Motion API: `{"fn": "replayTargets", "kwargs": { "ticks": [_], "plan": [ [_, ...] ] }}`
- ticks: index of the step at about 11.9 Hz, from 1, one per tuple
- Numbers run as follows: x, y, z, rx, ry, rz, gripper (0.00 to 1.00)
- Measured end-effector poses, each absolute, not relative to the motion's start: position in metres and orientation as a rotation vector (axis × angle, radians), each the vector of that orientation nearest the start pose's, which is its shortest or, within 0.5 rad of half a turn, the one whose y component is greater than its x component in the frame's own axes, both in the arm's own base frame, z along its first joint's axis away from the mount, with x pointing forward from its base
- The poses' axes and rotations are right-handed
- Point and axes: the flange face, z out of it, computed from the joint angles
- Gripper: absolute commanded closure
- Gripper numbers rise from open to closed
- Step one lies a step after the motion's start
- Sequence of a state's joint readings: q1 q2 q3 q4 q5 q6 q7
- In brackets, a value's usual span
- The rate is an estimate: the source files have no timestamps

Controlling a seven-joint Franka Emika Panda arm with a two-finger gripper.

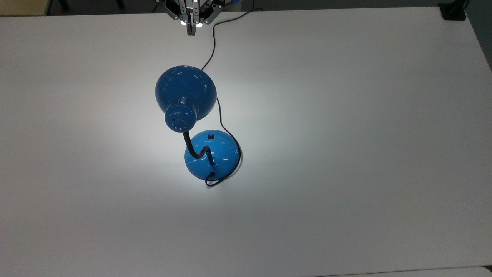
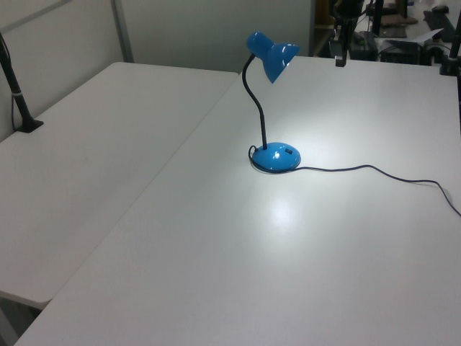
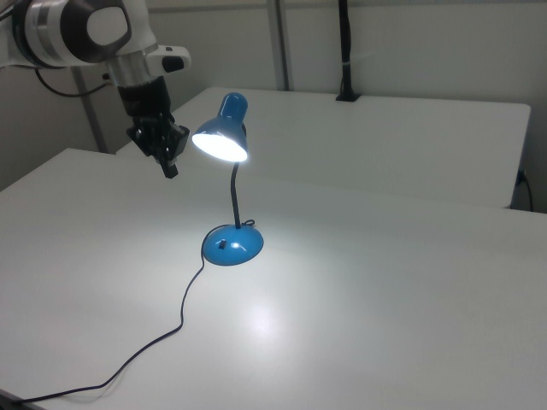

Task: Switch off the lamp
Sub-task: 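Move the gripper toward the blue lamp's base, then lower the gripper past the shade onto the lamp base switch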

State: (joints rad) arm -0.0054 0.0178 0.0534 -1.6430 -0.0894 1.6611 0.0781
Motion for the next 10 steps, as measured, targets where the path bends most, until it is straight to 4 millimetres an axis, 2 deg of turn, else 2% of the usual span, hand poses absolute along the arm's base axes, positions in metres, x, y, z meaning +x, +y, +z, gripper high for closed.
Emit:
{"fn": "replayTargets", "kwargs": {
  "ticks": [3,4,7,10],
  "plan": [
    [0.567,0.023,0.569,-3.229,0.012,-0.012,1.0],
    [0.566,0.025,0.553,-3.227,-0.001,-0.033,1.0],
    [0.555,0.028,0.485,-3.222,-0.033,-0.058,1.0],
    [0.545,0.031,0.427,-3.208,-0.058,-0.139,1.0]
  ]
}}
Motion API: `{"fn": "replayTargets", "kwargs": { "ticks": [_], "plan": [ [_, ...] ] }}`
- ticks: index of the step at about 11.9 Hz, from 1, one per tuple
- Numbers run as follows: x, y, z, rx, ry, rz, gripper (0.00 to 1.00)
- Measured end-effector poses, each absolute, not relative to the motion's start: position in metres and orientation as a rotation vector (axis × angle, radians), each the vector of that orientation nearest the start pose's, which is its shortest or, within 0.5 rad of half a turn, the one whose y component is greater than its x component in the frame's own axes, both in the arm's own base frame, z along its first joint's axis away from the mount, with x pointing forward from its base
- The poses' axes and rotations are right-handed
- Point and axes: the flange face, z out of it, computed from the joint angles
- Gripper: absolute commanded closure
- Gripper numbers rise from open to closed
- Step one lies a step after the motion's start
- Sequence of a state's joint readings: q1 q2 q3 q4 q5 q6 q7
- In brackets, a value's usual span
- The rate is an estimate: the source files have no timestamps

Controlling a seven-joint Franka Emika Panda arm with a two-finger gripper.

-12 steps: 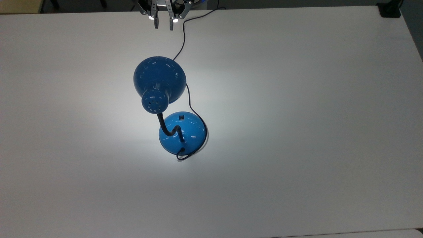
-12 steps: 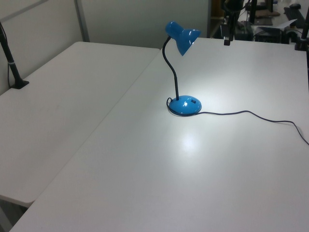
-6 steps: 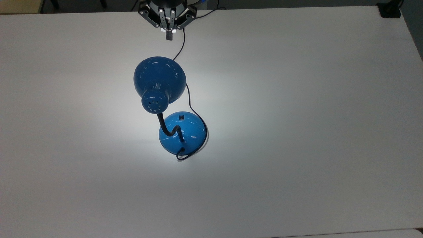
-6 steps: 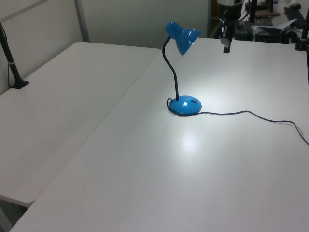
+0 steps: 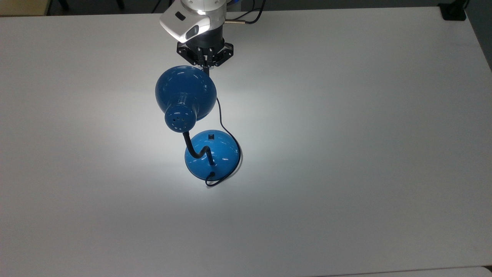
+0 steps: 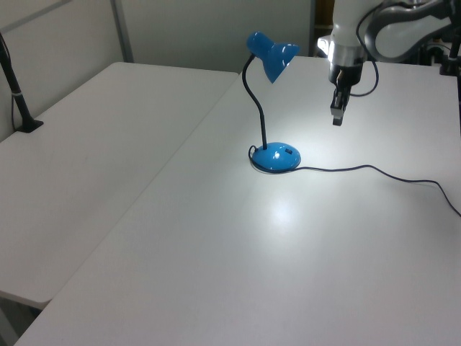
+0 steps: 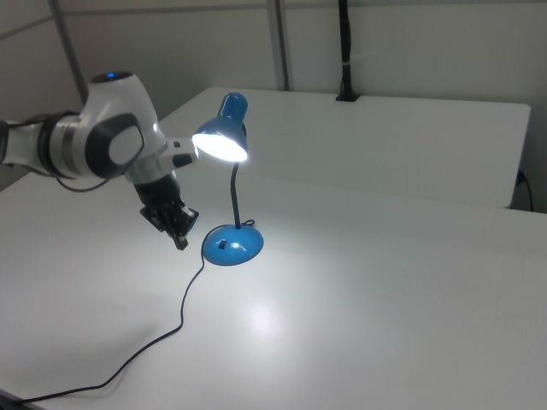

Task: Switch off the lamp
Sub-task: 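Lower the gripper past the shade onto the lamp base switch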

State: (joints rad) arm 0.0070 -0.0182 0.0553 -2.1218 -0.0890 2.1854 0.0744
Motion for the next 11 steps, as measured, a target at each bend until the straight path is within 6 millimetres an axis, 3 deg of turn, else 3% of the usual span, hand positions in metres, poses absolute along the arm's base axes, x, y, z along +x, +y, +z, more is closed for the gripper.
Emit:
{"fn": "replayTargets", "kwargs": {
  "ticks": [5,9,11],
  "plan": [
    [0.562,0.047,0.361,-3.148,0.035,-0.351,1.0],
    [0.58,0.049,0.339,-3.089,0.068,-0.533,1.0],
    [0.587,0.044,0.339,-3.079,0.089,-0.568,1.0]
  ]
}}
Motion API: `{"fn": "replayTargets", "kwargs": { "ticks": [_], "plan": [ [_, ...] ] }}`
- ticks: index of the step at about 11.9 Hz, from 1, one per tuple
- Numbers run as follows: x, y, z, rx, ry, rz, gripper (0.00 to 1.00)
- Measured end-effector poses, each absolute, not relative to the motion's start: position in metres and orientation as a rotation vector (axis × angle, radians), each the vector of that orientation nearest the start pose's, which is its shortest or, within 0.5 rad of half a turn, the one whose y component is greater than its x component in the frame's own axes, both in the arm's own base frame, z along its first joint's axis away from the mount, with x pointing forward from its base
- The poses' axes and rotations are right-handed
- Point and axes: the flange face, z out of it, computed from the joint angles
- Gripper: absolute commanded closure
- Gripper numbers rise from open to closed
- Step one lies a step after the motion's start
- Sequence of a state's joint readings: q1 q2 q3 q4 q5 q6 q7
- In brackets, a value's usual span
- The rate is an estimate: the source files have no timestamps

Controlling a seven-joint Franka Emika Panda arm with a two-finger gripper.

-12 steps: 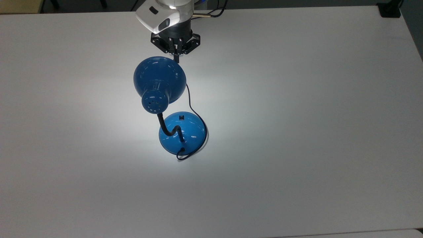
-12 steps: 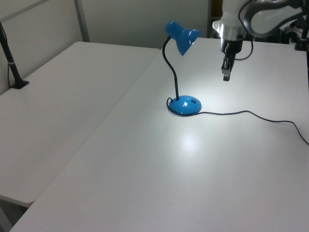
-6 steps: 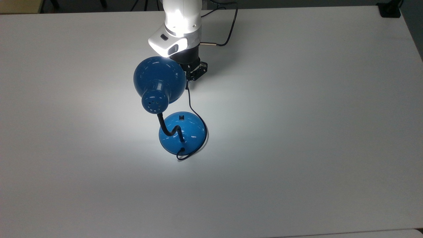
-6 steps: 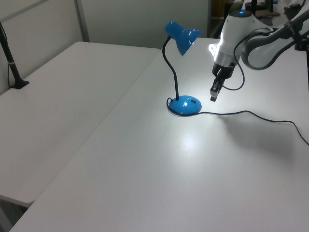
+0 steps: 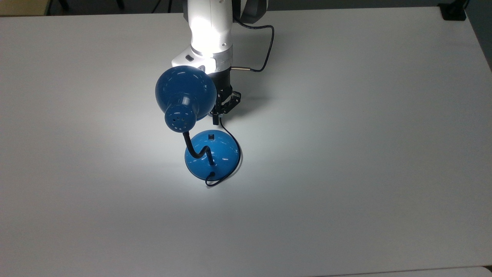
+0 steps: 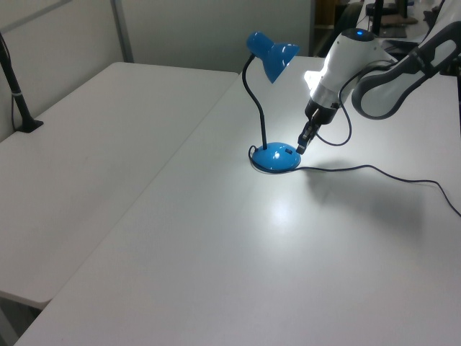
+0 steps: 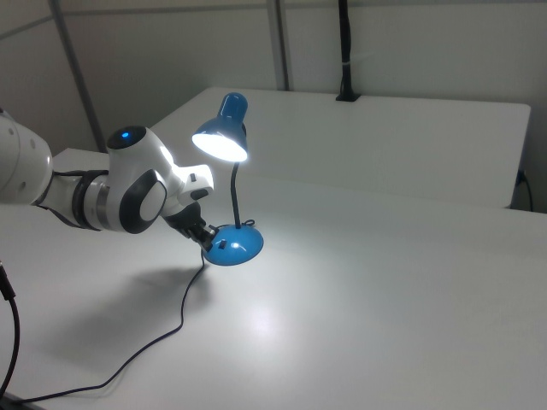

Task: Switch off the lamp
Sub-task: 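Lower the gripper past the shade onto the lamp base switch, then press down on the switch on the lamp base with the gripper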

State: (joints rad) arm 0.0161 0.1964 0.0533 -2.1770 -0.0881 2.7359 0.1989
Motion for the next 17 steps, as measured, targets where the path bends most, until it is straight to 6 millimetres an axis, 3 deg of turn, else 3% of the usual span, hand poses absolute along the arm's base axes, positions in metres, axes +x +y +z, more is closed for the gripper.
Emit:
{"fn": "replayTargets", "kwargs": {
  "ticks": [8,17],
  "plan": [
    [0.607,0.031,0.332,-3.054,0.124,-0.647,1.0],
    [0.605,0.029,0.322,-3.071,0.128,-0.589,0.99]
  ]
}}
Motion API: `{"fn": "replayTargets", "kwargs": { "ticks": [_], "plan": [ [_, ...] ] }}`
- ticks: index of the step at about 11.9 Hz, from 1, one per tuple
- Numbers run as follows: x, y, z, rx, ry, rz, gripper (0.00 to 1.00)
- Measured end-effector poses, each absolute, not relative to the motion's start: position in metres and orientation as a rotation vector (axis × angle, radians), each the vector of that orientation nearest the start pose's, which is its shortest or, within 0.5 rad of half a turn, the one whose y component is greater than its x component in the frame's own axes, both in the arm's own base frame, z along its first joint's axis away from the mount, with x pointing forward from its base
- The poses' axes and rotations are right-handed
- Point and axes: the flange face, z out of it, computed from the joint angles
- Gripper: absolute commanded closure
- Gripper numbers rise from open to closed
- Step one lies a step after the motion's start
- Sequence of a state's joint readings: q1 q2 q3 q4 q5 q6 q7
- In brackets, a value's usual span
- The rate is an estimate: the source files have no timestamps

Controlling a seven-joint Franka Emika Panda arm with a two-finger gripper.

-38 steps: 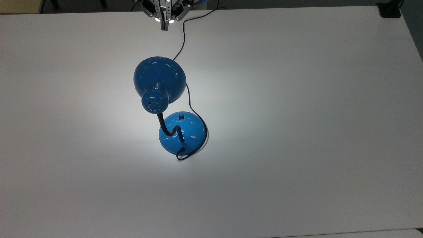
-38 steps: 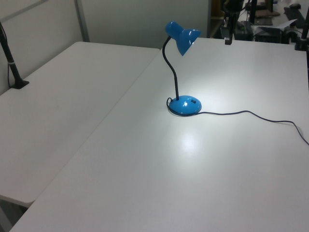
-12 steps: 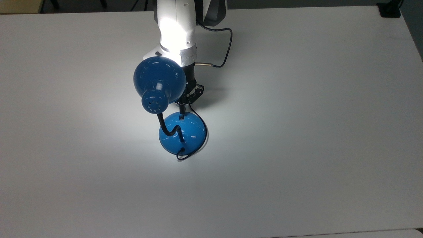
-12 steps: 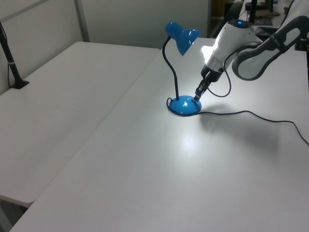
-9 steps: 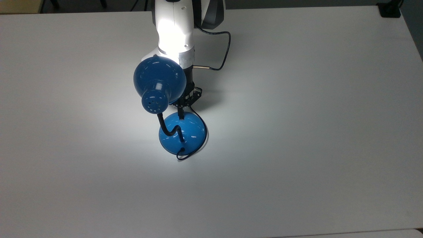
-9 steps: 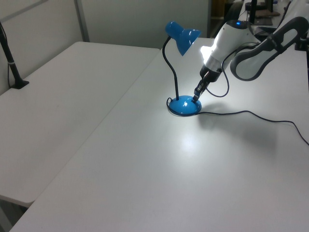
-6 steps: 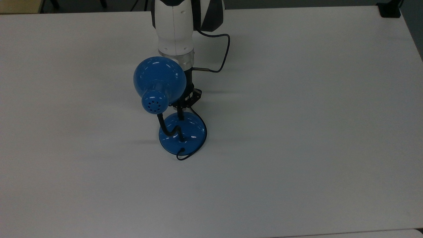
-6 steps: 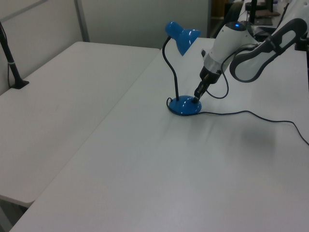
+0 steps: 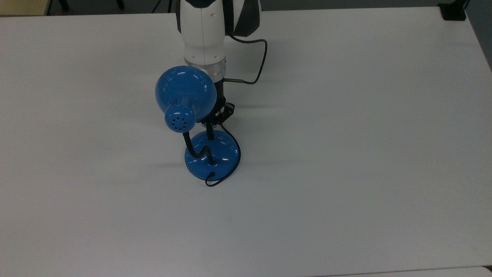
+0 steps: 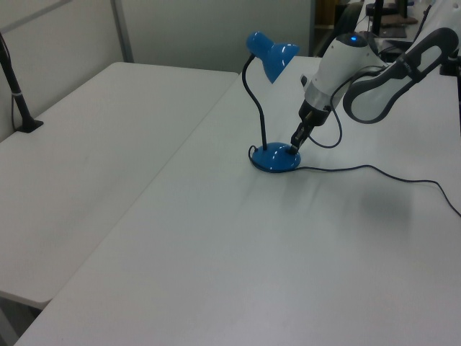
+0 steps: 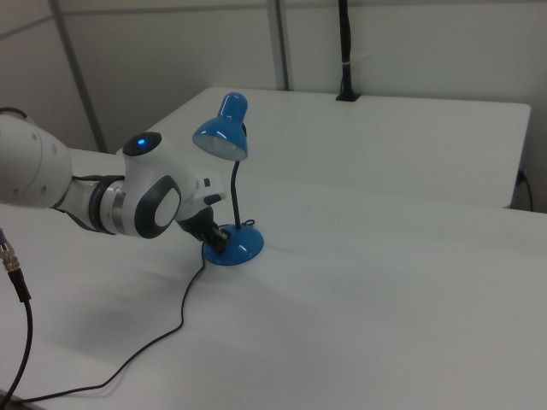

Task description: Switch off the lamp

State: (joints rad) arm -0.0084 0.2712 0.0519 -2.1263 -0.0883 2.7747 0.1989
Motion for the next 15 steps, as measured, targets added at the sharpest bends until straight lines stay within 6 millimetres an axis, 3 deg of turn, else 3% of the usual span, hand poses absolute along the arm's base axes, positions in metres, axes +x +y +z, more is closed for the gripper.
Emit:
{"fn": "replayTargets", "kwargs": {
  "ticks": [2,4,5,8,11,14,15],
  "plan": [
    [0.599,0.028,0.321,-3.105,0.134,-0.472,0.98],
    [0.592,0.026,0.335,-3.131,0.14,-0.384,0.98],
    [0.585,0.025,0.352,-3.148,0.145,-0.328,0.97],
    [0.569,0.026,0.416,-3.185,0.149,-0.211,0.97],
    [0.567,0.024,0.496,-3.206,0.158,-0.152,0.93],
    [0.571,0.021,0.561,-3.212,0.164,-0.138,0.84],
    [0.57,0.018,0.58,-3.212,0.168,-0.144,0.75]
  ]
}}
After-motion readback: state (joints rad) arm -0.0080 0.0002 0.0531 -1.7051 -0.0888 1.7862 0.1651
